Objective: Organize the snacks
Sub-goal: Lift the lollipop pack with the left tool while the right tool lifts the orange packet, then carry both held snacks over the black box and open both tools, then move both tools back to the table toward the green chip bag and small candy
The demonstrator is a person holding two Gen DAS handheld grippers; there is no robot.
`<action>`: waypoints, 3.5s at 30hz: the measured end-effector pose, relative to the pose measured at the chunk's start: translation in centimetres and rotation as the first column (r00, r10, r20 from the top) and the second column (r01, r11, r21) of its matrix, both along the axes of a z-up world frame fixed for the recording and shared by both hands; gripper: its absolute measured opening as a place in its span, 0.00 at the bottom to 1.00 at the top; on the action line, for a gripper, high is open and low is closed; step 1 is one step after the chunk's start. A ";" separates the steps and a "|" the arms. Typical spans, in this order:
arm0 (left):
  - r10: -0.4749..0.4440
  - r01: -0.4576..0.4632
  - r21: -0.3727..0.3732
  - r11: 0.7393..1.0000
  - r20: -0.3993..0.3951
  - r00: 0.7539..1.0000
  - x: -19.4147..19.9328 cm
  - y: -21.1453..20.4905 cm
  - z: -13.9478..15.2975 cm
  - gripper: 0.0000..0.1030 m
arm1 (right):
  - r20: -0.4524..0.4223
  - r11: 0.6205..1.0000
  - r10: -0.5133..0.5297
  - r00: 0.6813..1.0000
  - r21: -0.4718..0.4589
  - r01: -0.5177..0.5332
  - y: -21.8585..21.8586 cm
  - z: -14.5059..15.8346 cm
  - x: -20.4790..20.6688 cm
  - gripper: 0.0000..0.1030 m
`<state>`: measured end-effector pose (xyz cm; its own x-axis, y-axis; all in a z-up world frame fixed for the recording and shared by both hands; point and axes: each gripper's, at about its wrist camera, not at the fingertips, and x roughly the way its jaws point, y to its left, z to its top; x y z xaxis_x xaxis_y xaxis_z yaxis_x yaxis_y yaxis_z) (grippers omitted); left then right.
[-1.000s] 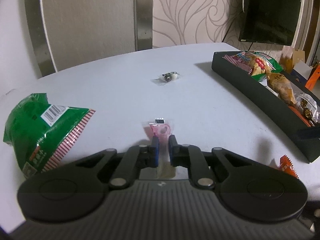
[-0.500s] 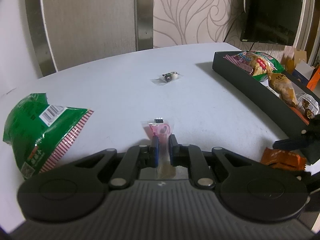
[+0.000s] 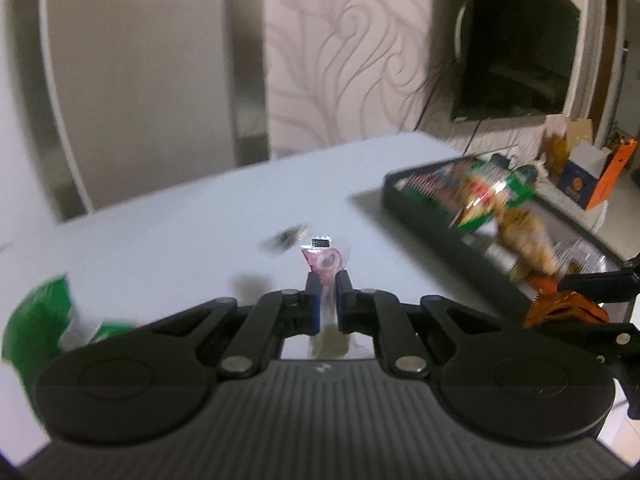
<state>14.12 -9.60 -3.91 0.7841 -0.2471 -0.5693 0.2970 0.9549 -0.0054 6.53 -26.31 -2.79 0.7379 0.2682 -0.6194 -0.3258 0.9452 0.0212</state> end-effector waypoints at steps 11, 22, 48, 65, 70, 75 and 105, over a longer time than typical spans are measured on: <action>-0.141 0.142 -0.010 0.990 0.056 0.988 2.3 -9.6 2.3 0.11 | 0.035 0.979 -0.203 0.979 -0.017 0.203 -7.4 1.2 1.2 0.45; -0.240 0.240 -0.009 0.971 0.001 0.971 4.6 -16.9 0.2 0.12 | 0.007 0.949 -0.298 0.954 -0.101 0.298 -11.6 -1.0 3.5 0.45; -0.252 0.248 0.061 0.967 0.058 0.966 4.3 -19.0 -0.2 0.73 | 0.006 0.939 -0.295 0.955 -0.182 0.291 -11.0 -3.7 6.9 0.46; -0.192 0.191 0.023 0.981 0.085 0.978 2.3 -16.4 0.9 0.73 | 0.046 0.927 -0.352 0.935 -0.122 0.355 -12.2 -1.8 4.0 0.68; -0.096 0.098 -0.012 0.995 0.112 0.989 1.1 -12.9 1.5 0.81 | 0.115 0.931 -0.342 0.933 -0.097 0.353 -11.0 -0.2 1.3 0.72; -0.045 0.048 -0.033 0.998 0.098 0.994 0.8 -10.1 1.5 0.81 | 0.149 0.950 -0.282 0.948 -0.098 0.297 -7.8 0.7 0.5 0.77; 0.667 -0.669 -0.043 0.742 -0.060 0.743 -5.1 13.0 -0.8 0.81 | 0.093 0.998 0.061 0.994 -0.016 -0.060 8.0 0.6 4.9 0.81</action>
